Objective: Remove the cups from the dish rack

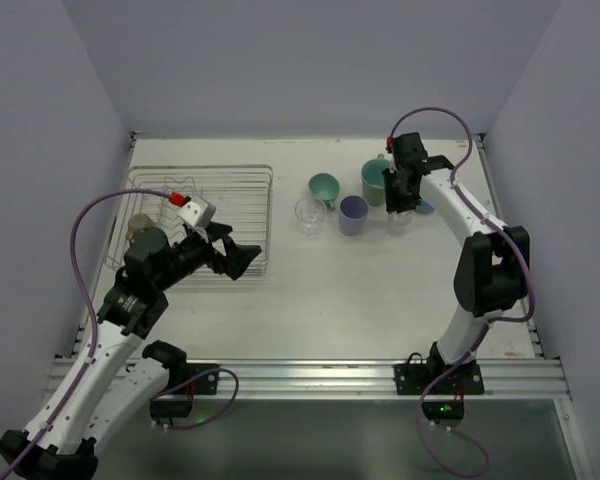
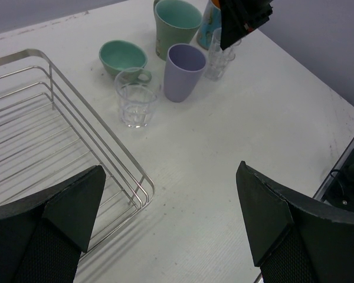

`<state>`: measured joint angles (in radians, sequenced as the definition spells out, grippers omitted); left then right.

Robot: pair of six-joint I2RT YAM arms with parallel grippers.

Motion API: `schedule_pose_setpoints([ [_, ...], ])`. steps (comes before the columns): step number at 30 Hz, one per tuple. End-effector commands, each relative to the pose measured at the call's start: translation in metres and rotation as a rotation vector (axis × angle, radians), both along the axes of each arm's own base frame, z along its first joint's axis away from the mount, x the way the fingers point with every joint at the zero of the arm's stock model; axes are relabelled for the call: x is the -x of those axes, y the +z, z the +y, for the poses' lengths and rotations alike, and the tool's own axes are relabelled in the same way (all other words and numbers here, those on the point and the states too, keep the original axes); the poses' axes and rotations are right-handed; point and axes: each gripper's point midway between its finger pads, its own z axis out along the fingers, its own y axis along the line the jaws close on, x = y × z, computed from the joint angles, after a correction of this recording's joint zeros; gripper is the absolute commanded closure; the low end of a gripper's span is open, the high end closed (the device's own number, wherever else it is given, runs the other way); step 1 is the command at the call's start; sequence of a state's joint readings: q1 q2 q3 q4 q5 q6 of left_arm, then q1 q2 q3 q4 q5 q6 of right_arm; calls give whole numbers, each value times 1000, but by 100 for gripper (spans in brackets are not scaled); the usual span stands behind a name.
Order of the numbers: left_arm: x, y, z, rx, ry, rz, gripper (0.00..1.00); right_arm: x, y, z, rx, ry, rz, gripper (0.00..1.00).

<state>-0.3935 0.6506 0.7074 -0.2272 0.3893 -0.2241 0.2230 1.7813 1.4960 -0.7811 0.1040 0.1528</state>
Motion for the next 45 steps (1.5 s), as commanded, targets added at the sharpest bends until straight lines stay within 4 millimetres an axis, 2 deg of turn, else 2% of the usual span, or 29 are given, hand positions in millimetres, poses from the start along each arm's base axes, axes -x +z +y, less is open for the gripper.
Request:
schedule_pose_setpoints([
  [1,-3,1,2,-10,13,-19,0,-12,14,3,-13,12,-34,72],
  [5,-5,0,5,-14,34,-19,0,-15,15,1,-1,5,-43,67],
  [8,-9,-1,10,-20,71,-13,0,-18,25,3,-13,7,-76,64],
  [11,-20,-7,23,-38,166,10,0,-21,49,12,-53,16,-150,59],
  [14,-35,-17,46,-74,321,45,0,-16,87,23,-104,23,-274,44],
  [15,-35,-15,47,-69,326,45,0,-17,84,27,-111,24,-279,44],
  [16,-40,-18,55,-83,380,56,0,-12,104,31,-136,30,-340,38],
  [17,-42,-20,59,-83,406,66,0,-9,105,40,-161,43,-372,35],
  [19,-50,-22,72,-87,493,85,0,3,121,53,-226,64,-459,29],
  [20,-52,-23,77,-80,525,92,0,5,141,60,-264,77,-517,29],
  [21,-54,-24,80,-76,554,103,0,15,128,64,-282,81,-503,28],
  [22,-57,-24,88,-72,603,108,0,16,137,72,-319,96,-557,28],
  [23,-60,-22,92,-46,641,119,0,35,132,82,-350,123,-567,28],
  [25,-65,-23,106,-42,726,133,0,48,137,101,-414,171,-611,28],
  [26,-66,-19,110,-16,765,140,0,62,129,107,-450,198,-599,28],
  [28,-72,-21,123,-20,856,149,0,76,128,120,-520,251,-592,28],
  [30,-79,-24,130,7,934,170,0,90,121,124,-570,269,-578,29],
  [31,-84,-22,137,50,996,158,0,99,116,133,-618,308,-563,29],
  [33,-94,-28,142,74,1046,167,0,111,120,140,-659,349,-558,29],
  [35,-108,-18,160,121,1135,142,0,124,117,150,-676,399,-526,29],
  [36,-116,-27,167,98,1175,163,0,128,118,153,-679,421,-520,29],
  [37,-122,-27,187,108,1239,162,0,133,122,156,-682,437,-531,29],
  [38,-129,-24,196,136,1264,170,0,136,121,157,-685,442,-534,29],
  [40,-143,-40,211,129,1302,220,0,143,130,161,-719,470,-554,29],
  [41,-147,-40,230,145,1349,228,0,146,129,162,-730,474,-552,29],
  [42,-154,-53,234,132,1352,267,0,148,130,163,-738,481,-554,29],
  [43,-154,-59,250,144,1386,297,0,150,132,163,-745,487,-559,29],
  [44,-157,-59,256,148,1402,303,0,151,131,164,-747,489,-553,29],
  [45,-158,-69,261,136,1417,324,0,152,132,164,-749,492,-553,29],
])
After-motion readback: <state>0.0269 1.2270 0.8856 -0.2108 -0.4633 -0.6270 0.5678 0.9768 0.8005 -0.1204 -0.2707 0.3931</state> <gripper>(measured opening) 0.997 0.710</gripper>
